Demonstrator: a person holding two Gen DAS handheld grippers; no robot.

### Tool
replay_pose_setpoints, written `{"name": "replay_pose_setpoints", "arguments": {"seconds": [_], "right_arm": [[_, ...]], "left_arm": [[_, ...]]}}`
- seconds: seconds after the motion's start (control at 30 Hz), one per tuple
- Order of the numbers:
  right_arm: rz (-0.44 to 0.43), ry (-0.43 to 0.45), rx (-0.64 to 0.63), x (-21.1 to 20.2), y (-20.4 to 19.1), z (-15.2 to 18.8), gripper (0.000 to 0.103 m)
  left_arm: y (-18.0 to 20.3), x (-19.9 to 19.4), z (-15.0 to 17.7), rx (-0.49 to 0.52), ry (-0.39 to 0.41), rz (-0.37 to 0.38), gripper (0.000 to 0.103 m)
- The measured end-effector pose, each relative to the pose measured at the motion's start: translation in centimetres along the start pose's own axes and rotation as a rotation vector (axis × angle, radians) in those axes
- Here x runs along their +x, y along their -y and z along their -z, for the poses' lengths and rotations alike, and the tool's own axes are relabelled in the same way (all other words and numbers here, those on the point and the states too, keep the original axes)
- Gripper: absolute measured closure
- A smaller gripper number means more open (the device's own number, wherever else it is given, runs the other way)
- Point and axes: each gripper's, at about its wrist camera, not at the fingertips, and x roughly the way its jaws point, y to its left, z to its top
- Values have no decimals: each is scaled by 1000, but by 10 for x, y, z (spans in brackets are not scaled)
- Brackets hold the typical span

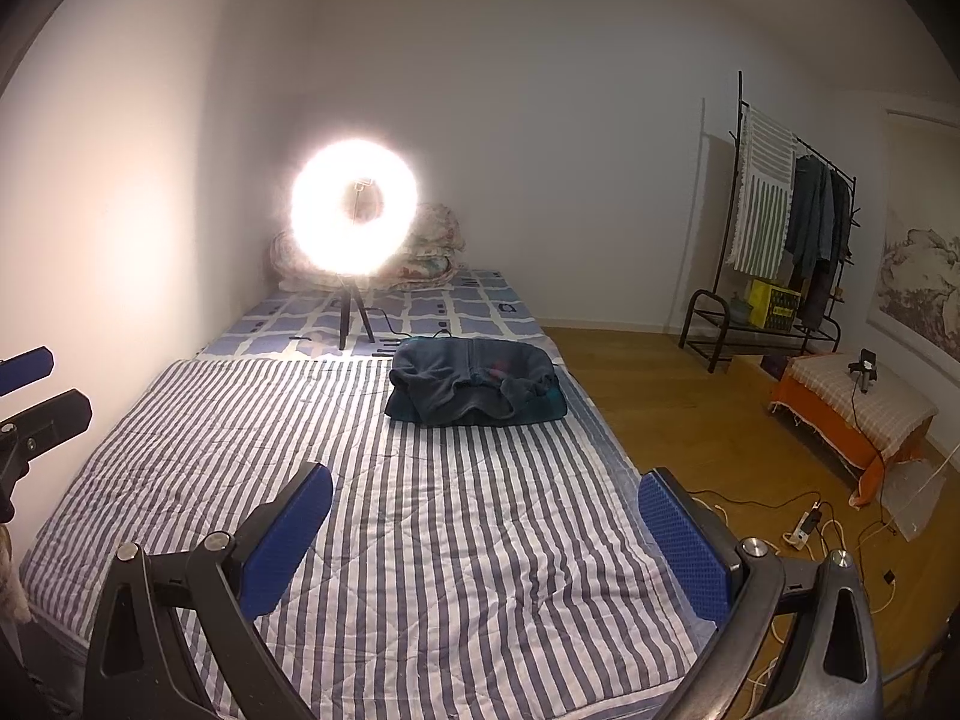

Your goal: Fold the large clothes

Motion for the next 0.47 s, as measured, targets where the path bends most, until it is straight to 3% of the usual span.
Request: {"name": "replay_pose_setpoints", "arguments": {"seconds": [0.47], "right_arm": [[-9, -11, 11, 1, 1, 1, 0]], "left_arm": [[0, -2, 1, -5, 18, -17, 0]]}}
